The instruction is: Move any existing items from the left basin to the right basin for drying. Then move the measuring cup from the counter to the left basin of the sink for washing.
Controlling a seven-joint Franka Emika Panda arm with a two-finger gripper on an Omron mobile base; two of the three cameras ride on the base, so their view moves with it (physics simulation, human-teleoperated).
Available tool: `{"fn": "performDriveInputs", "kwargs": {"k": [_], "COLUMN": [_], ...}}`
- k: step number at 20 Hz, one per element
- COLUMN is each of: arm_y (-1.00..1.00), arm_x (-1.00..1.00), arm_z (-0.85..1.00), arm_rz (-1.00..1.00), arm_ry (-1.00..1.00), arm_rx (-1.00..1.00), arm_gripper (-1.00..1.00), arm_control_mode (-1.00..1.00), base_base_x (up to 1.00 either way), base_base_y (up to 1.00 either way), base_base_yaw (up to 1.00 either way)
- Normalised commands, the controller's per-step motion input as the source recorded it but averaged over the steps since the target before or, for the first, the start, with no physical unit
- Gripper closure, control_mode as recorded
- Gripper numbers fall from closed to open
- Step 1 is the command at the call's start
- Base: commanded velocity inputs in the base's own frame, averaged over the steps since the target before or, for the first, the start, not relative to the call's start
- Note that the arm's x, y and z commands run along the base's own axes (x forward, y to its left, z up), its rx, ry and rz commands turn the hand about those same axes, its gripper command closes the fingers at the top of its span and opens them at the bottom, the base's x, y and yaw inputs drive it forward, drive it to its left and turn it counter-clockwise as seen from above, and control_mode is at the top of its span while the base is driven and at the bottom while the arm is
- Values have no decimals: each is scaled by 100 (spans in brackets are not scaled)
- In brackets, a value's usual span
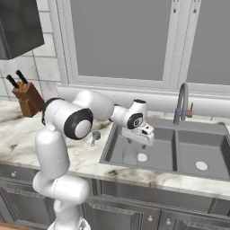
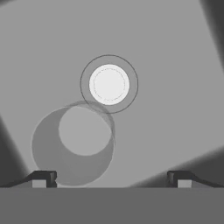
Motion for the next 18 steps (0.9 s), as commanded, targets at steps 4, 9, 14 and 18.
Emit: {"fn": "performDriveInputs", "kwargs": {"k": [4, 9, 14, 18], "arm_y": [0, 0, 0, 0], "arm_x": [2, 6, 7, 10], "arm_z": [-34, -35, -34, -33], "arm_rz": [0, 0, 0, 0], "arm_ry": [0, 0, 0, 0], "arm_rx": [0, 0, 0, 0], "arm_gripper": [-100, -100, -100, -100], "arm_control_mode": [-100, -100, -100, -100], "base_base_x": [0, 0, 0, 0], "base_base_y": [0, 0, 0, 0], "base_base_yaw": [0, 0, 0, 0]}}
